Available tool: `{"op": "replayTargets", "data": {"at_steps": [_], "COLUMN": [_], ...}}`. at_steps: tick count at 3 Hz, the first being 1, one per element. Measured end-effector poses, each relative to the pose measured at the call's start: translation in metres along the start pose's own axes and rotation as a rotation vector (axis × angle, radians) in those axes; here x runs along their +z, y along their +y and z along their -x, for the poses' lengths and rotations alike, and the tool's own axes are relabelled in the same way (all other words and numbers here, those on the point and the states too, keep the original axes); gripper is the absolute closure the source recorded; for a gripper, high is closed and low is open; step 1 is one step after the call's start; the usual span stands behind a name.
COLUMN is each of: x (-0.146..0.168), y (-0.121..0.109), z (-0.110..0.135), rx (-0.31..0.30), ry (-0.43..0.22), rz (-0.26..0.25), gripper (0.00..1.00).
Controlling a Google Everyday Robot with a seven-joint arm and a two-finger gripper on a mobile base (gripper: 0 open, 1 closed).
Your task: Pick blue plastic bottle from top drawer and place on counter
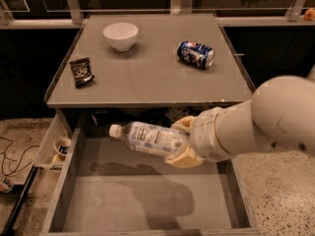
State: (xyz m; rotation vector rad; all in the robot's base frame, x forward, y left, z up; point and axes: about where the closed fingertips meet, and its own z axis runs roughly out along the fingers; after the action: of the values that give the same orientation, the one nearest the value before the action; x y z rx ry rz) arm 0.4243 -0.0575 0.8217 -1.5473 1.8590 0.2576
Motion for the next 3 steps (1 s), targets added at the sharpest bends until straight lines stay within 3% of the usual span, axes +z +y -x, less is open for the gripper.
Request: {"op": "replayTargets", "data": {"at_steps": [1,2,3], "x": [-0.069,-0.069,-0.075], "y": [-0.048,-0.049,-0.080], "z": [0.034,0.034,0.031], "rx": [-0.031,-0.032,-0.046], "ry": [0.057,0.057,0.069], "rz": [-0.095,-0.096,-0.153], "gripper": [1.00,1.00,1.00]}}
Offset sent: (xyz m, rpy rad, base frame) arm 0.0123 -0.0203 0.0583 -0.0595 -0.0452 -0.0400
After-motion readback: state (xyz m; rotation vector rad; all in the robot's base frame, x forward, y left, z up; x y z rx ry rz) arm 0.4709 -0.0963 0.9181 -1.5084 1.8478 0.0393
